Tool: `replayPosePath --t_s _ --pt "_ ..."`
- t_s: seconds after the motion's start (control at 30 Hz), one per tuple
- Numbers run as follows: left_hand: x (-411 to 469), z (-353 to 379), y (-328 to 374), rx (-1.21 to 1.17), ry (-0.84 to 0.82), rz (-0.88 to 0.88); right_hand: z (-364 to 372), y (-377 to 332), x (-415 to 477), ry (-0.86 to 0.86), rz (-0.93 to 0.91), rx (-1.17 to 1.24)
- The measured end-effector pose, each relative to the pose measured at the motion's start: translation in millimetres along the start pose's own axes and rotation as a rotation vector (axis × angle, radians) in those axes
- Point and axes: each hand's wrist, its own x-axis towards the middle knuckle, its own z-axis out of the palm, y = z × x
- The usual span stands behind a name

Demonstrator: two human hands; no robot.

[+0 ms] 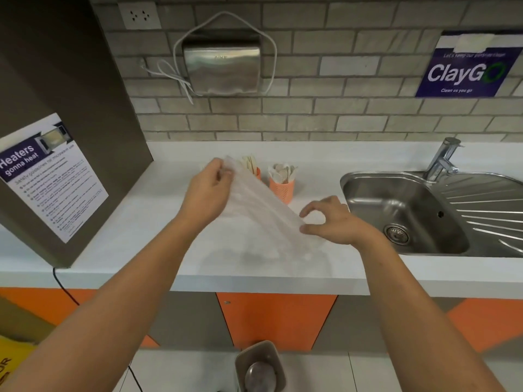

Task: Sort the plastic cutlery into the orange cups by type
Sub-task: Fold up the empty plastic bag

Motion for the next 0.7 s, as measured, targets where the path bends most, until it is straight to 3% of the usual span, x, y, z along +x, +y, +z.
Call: replayPosePath --t_s 0.1,0.23,0.47,0.6,0.7 --pt "7.7 -1.4 18.7 0.214 -0.26 0.219 -7.6 -23.9 -11.4 0.104 -0.226 0.336" --pt "25.1 2.3 41.4 0.296 -0.448 0.43 -9.8 -55.2 -13.0 -0.197 -0.417 0.447" --pt "44.7 -11.7 71.5 0.219 -0.443 0.502 24.8 -44.1 -8.5 -0.309 -0.319 0.928" --pt "57.4 -26.9 68.5 0.16 -0.28 0.491 61.9 -19.8 -15.3 -0.331 -0.198 0.754" --pt "64.4 -33.2 61.7 0.173 -0.266 0.446 75.3 -5.1 -20.1 -0.351 -0.168 0.628"
